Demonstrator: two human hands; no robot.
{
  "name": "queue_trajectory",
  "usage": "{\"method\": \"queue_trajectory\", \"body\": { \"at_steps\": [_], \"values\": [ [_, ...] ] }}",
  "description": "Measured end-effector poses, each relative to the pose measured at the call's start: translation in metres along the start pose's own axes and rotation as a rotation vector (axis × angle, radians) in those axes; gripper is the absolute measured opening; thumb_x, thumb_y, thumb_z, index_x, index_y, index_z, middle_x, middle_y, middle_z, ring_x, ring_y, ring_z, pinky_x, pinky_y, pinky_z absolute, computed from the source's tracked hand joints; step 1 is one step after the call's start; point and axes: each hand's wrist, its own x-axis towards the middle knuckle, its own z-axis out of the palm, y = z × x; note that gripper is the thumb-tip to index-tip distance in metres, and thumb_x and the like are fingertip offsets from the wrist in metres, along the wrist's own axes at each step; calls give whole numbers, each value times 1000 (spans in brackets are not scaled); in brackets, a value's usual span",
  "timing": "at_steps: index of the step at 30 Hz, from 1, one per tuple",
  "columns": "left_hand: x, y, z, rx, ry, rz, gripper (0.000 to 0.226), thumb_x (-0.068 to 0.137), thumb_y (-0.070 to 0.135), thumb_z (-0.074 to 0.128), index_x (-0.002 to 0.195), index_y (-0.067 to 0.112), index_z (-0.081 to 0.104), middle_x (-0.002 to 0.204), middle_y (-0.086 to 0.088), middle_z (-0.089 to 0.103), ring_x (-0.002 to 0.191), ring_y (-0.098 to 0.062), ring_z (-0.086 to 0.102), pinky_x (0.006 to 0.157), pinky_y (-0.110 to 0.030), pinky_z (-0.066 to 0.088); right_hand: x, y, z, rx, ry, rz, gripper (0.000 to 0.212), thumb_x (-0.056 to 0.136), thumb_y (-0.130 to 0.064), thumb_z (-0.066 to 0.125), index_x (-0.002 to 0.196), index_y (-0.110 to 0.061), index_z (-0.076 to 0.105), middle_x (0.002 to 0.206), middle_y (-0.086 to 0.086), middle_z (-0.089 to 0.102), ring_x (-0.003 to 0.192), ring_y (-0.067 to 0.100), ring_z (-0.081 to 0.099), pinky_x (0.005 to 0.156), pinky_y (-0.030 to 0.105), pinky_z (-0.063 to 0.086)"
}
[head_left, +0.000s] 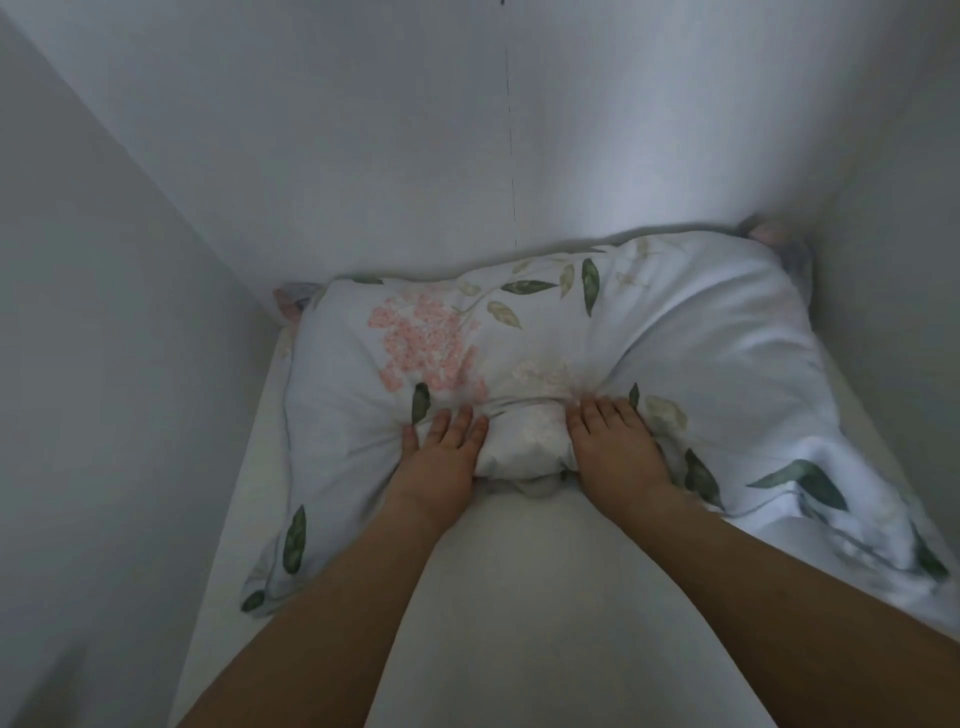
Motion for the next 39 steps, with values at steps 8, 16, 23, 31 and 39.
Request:
{"method": "queue_trajectory", "body": {
  "at_steps": [8, 16, 23, 31, 39],
  "values": [
    [-89, 31, -31, -48, -177, 38, 66, 92, 13, 54, 150, 19, 25, 150, -8, 35, 135, -30, 38, 107, -44, 34, -91, -7, -91, -17, -288, -87, 31, 96, -15, 44, 122, -10, 59, 119, 11, 66, 107, 29, 65, 90, 38, 50],
    [-239, 58, -207, -272, -24, 10, 39, 97, 30, 39, 133, 19, 52, 128, -8, 59, 116, -26, 57, 96, -33, 42, -184, 26, -311, 130, -399, -2, 25, 95, -32, 50, 104, -17, 69, 101, 1, 69, 97, 22, 67, 83, 32, 50],
    [-396, 97, -370, -297, -68, 82, 29, 101, 29, 42, 116, 15, 62, 113, -5, 67, 101, -23, 64, 83, -28, 45, -295, 59, -495, 169, -560, -6, 31, 87, -44, 57, 96, -15, 66, 97, 4, 69, 82, 23, 62, 74, 33, 49],
    [-552, 118, -512, -438, -14, 118, 24, 97, 21, 46, 100, 13, 69, 99, -8, 71, 89, -25, 66, 71, -28, 42, -435, 64, -662, 293, -497, 35, 46, 89, -52, 50, 127, -26, 52, 118, -1, 64, 102, 21, 63, 91, 40, 49],
    [-651, 142, -578, -459, 24, 141, 16, 93, 13, 51, 90, 6, 65, 93, -11, 65, 83, -22, 58, 67, -24, 34, -550, 46, -738, 492, -291, -108, 94, 85, -44, 54, 155, -23, -6, 163, -7, -1, 148, 15, 8, 118, 32, 8]
  ]
}}
